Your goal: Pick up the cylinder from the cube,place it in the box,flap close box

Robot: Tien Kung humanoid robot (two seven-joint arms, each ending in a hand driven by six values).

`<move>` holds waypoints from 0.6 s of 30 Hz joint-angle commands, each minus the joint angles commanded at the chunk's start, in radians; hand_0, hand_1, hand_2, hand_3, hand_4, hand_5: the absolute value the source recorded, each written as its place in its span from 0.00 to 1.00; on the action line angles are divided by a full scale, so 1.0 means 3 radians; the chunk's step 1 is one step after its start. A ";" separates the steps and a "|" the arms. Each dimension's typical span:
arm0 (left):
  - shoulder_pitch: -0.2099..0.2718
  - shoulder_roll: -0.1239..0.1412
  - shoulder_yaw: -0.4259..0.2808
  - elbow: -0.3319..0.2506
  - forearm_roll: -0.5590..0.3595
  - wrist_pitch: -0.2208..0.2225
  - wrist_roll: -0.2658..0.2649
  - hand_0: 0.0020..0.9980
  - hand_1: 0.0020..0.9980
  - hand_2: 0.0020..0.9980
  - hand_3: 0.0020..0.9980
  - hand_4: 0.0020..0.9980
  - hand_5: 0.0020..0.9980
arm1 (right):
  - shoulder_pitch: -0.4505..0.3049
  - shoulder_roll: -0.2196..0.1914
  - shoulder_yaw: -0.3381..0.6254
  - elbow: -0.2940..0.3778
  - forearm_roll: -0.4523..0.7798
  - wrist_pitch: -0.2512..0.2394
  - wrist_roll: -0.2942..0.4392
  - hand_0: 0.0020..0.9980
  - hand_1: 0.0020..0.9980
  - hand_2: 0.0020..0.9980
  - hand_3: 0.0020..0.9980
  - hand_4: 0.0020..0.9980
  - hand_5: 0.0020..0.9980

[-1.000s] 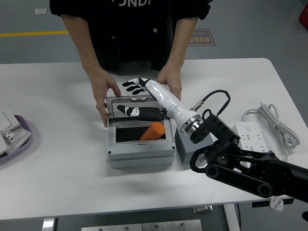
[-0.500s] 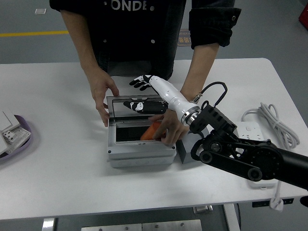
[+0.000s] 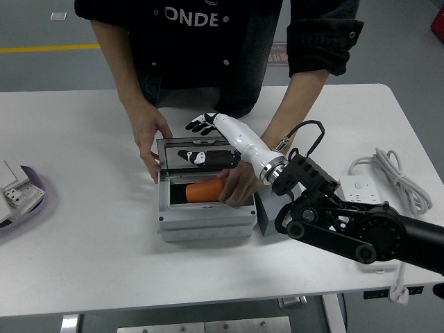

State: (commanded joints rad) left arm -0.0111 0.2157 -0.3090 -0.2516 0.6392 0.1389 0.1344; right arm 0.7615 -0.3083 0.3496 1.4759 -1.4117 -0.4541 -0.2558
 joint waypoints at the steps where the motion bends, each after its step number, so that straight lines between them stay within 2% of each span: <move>1: 0.0002 -0.0002 -0.0002 0.0001 0.0000 0.0001 0.0001 0.51 0.55 0.56 0.60 0.71 0.14 | -0.0008 -0.0006 -0.0004 0.0027 -0.0023 0.0008 -0.0013 0.79 0.67 0.69 0.68 0.83 0.49; 10: 0.0013 -0.0015 -0.0004 -0.0002 0.0004 -0.0001 0.0008 0.51 0.55 0.56 0.60 0.71 0.14 | -0.0054 -0.0051 -0.0047 0.0245 -0.0179 0.0080 -0.0120 0.77 0.67 0.68 0.68 0.81 0.48; 17: 0.0020 -0.0012 0.0002 -0.0002 -0.0007 0.0002 0.0007 0.51 0.55 0.56 0.60 0.71 0.14 | -0.0095 -0.0161 -0.0088 0.0481 -0.0107 0.0133 -0.0214 0.75 0.66 0.69 0.68 0.81 0.48; 18: 0.0021 -0.0012 0.0002 -0.0003 -0.0006 0.0002 0.0008 0.51 0.55 0.56 0.60 0.71 0.14 | -0.0103 -0.0178 -0.0092 0.0517 -0.0062 0.0145 -0.0229 0.71 0.65 0.68 0.68 0.81 0.48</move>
State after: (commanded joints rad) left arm -0.0048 0.2121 -0.3085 -0.2524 0.6372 0.1393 0.1368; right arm 0.7305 -0.3616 0.3220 1.6311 -1.4302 -0.4106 -0.3245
